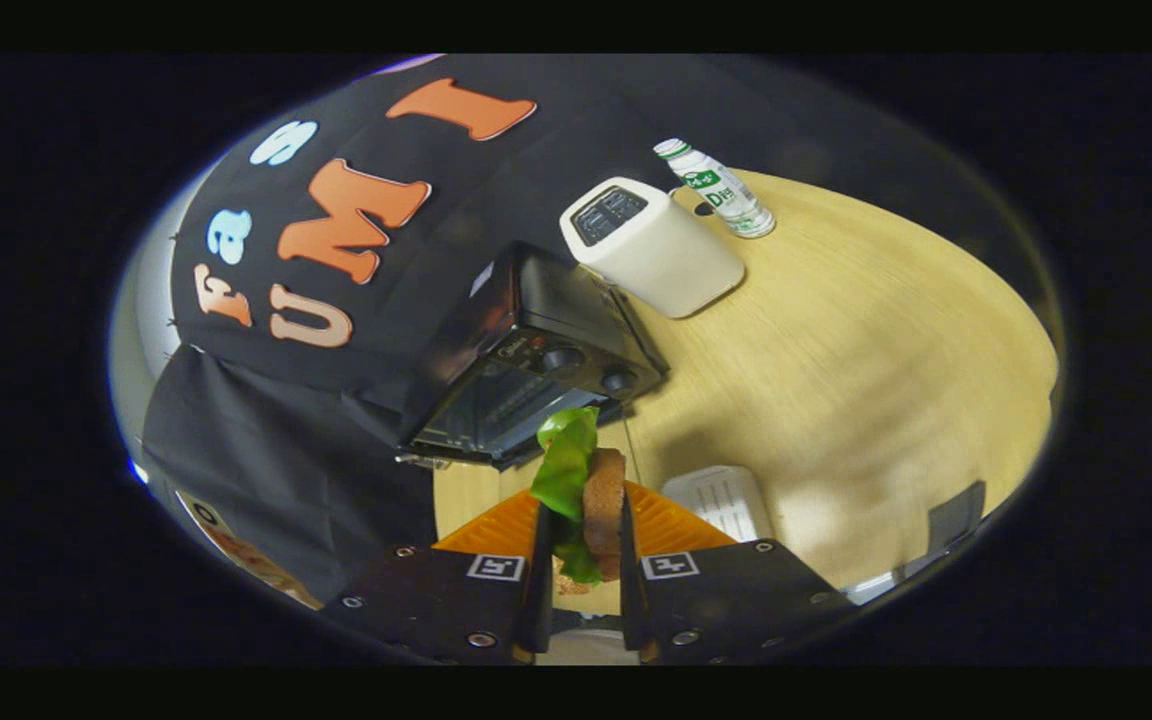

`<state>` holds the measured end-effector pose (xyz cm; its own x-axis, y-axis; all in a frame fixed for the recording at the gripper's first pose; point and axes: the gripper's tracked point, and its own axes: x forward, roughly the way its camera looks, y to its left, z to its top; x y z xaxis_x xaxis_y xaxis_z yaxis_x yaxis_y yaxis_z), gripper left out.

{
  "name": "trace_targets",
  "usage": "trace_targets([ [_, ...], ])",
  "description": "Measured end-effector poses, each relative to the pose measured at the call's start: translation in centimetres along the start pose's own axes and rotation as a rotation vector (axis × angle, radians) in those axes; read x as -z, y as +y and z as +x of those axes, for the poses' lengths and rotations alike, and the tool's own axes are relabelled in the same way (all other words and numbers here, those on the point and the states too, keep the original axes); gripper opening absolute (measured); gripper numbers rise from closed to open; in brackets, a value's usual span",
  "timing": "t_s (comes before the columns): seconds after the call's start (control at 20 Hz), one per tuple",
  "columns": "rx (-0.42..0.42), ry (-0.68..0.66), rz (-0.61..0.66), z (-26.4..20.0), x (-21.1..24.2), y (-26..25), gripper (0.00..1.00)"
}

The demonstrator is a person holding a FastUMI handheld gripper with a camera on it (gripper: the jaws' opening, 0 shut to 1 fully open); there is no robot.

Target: Open the toaster oven, put the food inside, and close the toaster oven door.

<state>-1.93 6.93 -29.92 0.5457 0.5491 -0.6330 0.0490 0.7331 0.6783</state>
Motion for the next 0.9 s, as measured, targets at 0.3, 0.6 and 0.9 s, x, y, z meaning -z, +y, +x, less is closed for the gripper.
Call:
trace_targets([
  [0.3, -0.106, -0.088, 0.145, 5.5, 2.0, 4.4, 0.28],
  [0.6, -0.155, -0.216, 0.339, 11.9, 2.5, 7.1, 0.28],
  [0.9, -0.141, -0.268, 0.384, 18.3, 3.0, 8.8, 0.28],
])
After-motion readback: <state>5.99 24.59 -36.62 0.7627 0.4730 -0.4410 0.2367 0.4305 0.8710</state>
